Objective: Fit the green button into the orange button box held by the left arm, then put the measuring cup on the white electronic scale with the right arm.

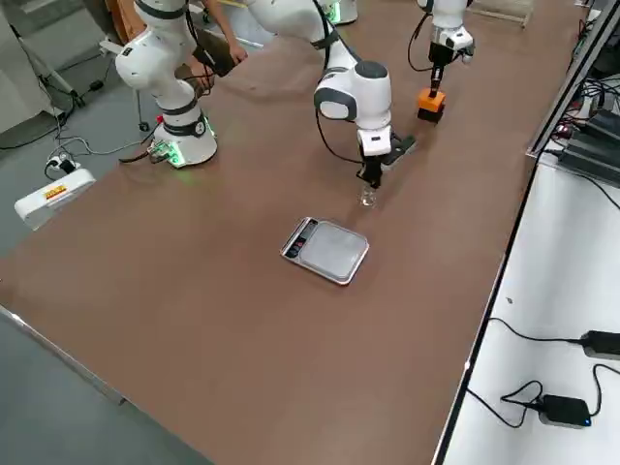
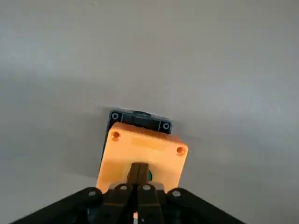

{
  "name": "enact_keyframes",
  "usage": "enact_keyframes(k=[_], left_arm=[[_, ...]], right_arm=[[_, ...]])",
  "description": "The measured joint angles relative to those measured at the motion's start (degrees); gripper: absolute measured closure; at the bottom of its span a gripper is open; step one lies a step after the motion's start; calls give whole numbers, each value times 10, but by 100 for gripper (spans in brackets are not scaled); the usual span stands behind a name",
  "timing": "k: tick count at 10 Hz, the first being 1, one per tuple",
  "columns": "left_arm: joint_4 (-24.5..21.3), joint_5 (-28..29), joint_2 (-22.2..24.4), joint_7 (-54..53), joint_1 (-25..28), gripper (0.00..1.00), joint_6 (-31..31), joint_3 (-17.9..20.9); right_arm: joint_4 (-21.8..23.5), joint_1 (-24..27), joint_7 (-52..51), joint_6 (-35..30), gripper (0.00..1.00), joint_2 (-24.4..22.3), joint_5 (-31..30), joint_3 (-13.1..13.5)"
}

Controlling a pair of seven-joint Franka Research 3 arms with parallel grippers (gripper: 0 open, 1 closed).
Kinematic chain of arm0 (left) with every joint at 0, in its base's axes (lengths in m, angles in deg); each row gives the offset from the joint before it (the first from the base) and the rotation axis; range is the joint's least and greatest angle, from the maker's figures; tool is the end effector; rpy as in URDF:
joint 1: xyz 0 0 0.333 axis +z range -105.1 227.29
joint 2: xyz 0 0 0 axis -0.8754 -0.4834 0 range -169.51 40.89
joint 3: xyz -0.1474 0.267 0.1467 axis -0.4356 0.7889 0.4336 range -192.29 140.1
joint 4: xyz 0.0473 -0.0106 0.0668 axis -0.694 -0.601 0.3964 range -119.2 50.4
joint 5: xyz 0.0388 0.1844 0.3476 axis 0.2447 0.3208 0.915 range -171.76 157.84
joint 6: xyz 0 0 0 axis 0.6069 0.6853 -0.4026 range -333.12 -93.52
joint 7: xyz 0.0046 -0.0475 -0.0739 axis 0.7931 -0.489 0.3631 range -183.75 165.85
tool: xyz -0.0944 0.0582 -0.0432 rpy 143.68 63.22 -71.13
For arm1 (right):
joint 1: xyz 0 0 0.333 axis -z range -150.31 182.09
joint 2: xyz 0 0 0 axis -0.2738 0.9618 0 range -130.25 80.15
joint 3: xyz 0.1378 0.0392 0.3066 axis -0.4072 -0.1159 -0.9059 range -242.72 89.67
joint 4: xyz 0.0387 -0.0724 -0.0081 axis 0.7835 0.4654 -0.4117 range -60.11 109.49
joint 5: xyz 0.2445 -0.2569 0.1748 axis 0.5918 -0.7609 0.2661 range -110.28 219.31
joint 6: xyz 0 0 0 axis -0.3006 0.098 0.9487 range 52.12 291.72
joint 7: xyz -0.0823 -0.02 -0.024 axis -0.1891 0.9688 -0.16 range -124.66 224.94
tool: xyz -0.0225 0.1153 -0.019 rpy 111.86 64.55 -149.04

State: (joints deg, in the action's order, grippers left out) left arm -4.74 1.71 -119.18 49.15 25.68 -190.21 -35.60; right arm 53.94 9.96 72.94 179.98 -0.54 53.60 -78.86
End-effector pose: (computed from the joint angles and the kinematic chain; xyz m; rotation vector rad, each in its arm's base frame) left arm 0.6074 -0.5296 0.2549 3.0402 0.3560 0.0970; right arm 0.6007 0.0872 0.2303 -3.0672 0.3774 -0.2004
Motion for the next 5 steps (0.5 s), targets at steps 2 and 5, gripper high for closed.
enact_keyframes(k=[2,5], left_arm=[[0,0,0,3,-2,99,0,2],[0,0,0,3,-2,99,0,4]], right_arm=[[0,0,0,0,92,0,0,0],[0,0,0,-1,92,0,0,0]])
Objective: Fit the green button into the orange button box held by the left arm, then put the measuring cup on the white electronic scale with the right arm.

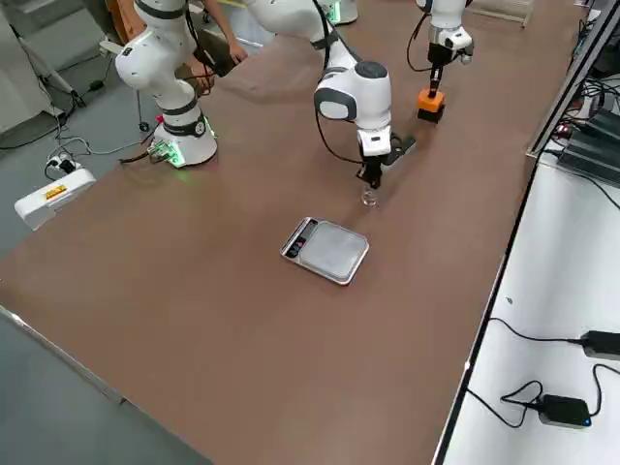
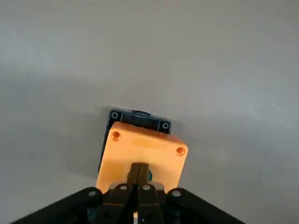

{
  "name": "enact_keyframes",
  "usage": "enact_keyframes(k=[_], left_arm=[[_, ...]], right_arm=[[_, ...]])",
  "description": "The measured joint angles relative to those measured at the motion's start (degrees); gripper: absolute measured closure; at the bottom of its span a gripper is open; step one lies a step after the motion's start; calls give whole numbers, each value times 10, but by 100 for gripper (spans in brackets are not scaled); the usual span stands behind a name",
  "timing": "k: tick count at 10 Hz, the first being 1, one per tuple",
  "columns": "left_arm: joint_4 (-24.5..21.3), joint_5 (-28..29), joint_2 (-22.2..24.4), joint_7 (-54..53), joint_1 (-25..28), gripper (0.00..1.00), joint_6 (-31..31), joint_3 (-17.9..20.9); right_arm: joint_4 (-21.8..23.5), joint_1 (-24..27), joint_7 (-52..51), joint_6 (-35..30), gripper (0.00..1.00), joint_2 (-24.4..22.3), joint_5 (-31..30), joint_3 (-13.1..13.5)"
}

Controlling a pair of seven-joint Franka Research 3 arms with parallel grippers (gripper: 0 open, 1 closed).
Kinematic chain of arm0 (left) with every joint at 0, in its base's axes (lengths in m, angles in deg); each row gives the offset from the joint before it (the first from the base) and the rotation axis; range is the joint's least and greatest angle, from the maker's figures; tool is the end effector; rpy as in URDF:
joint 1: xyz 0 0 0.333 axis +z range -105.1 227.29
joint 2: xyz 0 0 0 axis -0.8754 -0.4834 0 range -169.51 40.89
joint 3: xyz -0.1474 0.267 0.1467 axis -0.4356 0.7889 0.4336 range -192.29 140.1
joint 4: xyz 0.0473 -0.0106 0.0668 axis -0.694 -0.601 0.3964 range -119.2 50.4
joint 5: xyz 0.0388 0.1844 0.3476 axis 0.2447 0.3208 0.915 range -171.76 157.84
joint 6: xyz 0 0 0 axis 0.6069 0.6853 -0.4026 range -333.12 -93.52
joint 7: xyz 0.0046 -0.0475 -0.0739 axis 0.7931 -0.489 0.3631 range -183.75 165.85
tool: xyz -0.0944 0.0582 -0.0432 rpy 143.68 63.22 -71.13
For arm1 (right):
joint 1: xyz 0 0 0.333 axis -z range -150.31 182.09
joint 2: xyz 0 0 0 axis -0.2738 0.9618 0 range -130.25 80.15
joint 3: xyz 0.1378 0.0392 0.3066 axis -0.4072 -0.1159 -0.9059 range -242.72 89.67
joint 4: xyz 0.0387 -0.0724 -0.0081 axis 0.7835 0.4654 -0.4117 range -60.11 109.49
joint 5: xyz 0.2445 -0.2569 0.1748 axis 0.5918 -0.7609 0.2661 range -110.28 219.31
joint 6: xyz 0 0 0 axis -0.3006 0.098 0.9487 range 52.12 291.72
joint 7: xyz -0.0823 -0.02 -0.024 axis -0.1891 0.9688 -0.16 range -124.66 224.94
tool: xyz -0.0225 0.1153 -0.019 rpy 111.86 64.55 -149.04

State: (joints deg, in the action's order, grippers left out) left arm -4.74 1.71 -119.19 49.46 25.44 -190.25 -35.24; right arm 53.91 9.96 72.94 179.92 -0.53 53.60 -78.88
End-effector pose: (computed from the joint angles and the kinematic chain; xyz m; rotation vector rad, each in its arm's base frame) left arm 0.6074 -0.5297 0.2545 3.0423 0.3633 0.1025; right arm 0.6008 0.0874 0.2303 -3.0674 0.3769 -0.1993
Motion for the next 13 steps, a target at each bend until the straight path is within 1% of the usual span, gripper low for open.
enact_keyframes(k=[3,5,7,9,10,13], left_arm=[[0,0,0,0,0,99,0,3],[0,0,0,0,-1,99,0,4],[0,1,-2,0,-3,99,-1,5],[0,2,-3,0,-3,99,-3,6],[0,2,-3,0,-3,99,-3,6],[2,2,-2,0,-2,99,-4,6]], right_arm=[[-3,0,-2,-8,92,-2,-1,0],[-9,0,-20,-50,92,-20,-1,2],[-12,4,-56,-109,92,-57,-1,20],[-11,7,-109,-140,92,-84,-2,40],[-11,8,-153,-147,92,-92,-2,58],[-11,13,-317,-144,92,-96,-2,149]])
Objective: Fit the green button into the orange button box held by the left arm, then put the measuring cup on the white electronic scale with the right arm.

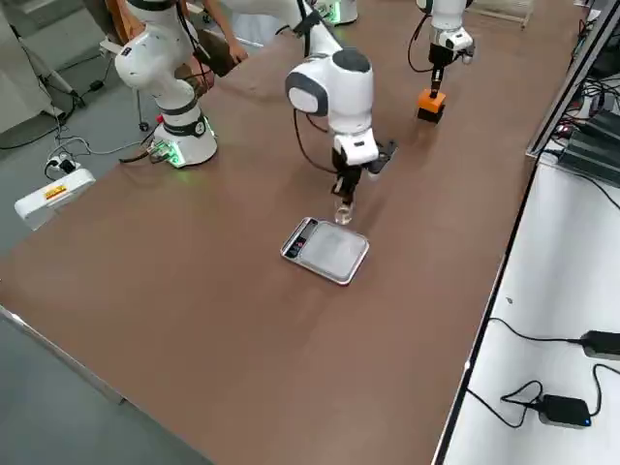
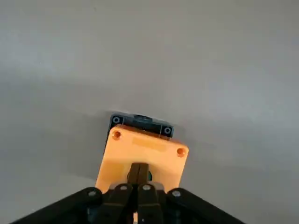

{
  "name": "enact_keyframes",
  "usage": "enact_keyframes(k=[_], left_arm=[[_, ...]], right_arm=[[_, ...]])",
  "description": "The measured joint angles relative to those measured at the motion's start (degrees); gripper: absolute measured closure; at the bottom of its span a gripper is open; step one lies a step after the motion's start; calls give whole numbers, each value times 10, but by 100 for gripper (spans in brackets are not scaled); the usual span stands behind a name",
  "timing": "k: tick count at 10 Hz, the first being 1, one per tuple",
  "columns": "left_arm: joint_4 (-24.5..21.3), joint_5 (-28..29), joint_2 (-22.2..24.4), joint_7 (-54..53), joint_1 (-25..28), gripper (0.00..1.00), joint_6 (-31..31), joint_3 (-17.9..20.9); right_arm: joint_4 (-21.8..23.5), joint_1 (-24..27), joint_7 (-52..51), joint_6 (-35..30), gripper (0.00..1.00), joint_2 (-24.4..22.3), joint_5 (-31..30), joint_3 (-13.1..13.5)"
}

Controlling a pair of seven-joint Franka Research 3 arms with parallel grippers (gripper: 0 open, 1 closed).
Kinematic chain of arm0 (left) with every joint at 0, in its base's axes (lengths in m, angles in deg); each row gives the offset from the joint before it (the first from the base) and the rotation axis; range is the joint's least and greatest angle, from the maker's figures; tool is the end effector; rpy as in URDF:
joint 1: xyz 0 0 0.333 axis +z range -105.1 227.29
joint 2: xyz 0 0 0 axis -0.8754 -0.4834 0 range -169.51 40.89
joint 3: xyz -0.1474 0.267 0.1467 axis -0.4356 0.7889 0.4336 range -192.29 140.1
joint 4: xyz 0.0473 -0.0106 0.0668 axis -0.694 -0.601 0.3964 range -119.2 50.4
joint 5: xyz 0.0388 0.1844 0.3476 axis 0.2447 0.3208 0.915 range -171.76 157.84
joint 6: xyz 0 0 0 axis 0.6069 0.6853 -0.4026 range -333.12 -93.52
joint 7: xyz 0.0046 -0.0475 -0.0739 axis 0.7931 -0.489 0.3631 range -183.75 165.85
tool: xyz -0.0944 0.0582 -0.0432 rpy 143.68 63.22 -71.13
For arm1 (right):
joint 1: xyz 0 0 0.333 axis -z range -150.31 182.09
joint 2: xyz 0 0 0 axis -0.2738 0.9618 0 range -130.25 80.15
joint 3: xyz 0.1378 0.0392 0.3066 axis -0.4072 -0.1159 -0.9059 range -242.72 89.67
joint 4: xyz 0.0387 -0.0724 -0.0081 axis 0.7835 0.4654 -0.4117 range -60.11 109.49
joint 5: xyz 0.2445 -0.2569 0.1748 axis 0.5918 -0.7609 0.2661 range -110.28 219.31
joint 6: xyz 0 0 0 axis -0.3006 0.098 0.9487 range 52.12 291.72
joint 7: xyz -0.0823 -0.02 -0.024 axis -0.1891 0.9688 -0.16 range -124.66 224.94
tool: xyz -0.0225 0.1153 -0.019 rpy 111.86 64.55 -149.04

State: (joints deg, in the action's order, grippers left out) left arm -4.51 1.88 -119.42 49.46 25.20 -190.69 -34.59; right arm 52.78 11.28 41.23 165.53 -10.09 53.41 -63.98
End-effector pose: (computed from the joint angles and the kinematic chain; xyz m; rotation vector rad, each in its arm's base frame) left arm 0.6103 -0.5283 0.2532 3.0437 0.3648 0.1223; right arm 0.5916 -0.0793 0.3174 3.0598 0.0616 0.1010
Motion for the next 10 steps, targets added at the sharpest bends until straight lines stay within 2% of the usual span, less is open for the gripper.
enact_keyframes(k=[2,5,10], left_arm=[[1,0,0,0,0,99,0,0],[1,0,1,0,0,99,0,1],[1,0,2,0,1,99,1,1]], right_arm=[[0,7,-45,13,92,0,0,18],[4,7,-60,37,92,7,0,17],[8,15,-86,105,93,51,0,21]])
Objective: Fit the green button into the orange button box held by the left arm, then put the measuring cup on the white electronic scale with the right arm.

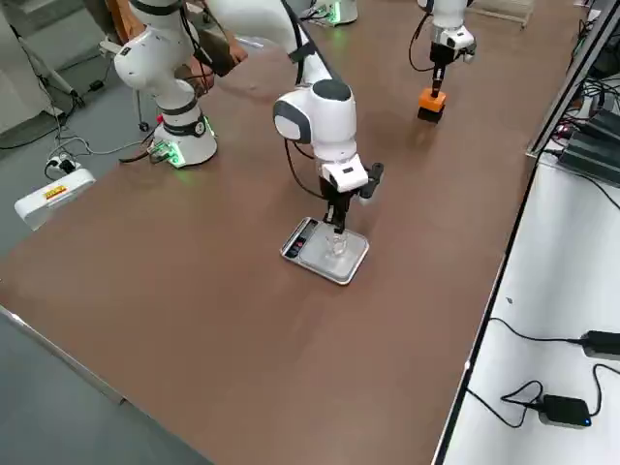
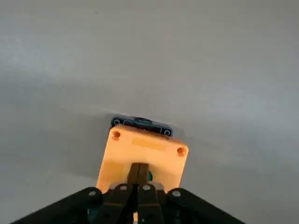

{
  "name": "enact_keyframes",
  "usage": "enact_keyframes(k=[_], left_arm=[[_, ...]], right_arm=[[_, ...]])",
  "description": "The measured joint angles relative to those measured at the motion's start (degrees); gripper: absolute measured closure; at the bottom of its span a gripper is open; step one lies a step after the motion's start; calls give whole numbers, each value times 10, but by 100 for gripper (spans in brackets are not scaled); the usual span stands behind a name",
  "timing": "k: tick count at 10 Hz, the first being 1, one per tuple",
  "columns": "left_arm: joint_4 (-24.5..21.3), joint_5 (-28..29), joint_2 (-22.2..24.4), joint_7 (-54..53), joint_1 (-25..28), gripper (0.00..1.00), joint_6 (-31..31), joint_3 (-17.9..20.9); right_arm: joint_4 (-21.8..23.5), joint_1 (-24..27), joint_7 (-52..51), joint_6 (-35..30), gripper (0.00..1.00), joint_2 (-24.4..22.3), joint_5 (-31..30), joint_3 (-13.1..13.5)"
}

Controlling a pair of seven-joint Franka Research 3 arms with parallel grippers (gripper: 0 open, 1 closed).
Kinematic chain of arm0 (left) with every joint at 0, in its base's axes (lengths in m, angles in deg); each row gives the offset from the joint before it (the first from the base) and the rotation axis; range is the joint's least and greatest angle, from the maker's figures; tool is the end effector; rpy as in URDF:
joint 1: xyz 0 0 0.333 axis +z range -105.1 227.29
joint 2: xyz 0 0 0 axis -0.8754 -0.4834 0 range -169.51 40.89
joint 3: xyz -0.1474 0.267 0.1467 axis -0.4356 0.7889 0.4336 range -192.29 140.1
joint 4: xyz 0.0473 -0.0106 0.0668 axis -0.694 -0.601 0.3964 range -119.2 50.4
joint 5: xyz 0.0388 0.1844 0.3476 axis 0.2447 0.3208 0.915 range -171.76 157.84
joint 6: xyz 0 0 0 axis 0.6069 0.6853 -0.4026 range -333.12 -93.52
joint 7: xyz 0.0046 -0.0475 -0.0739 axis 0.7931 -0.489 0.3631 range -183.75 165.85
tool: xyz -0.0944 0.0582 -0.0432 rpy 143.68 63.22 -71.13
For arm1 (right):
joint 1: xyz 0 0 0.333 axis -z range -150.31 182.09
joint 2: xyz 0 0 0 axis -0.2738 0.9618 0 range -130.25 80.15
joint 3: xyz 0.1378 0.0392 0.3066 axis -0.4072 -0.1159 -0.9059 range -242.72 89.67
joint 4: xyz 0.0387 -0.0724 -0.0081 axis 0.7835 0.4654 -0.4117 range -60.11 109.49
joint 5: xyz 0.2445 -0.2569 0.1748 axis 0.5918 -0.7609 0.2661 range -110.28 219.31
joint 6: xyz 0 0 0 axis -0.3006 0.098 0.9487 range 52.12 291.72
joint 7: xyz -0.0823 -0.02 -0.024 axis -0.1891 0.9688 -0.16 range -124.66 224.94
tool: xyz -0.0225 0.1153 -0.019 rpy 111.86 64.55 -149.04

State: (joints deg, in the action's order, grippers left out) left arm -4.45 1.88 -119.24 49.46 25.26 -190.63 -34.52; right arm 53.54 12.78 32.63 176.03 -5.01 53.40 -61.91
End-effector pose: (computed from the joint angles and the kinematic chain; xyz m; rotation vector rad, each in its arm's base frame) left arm 0.6116 -0.5274 0.2561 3.0419 0.3674 0.1271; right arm 0.5979 -0.1169 0.2797 2.9932 0.2137 0.2008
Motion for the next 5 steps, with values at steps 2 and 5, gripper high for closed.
enact_keyframes(k=[2,5], left_arm=[[0,0,0,0,0,99,1,0],[0,0,1,0,0,99,3,0]], right_arm=[[0,0,0,17,93,13,0,0],[0,0,0,20,90,14,0,0]])
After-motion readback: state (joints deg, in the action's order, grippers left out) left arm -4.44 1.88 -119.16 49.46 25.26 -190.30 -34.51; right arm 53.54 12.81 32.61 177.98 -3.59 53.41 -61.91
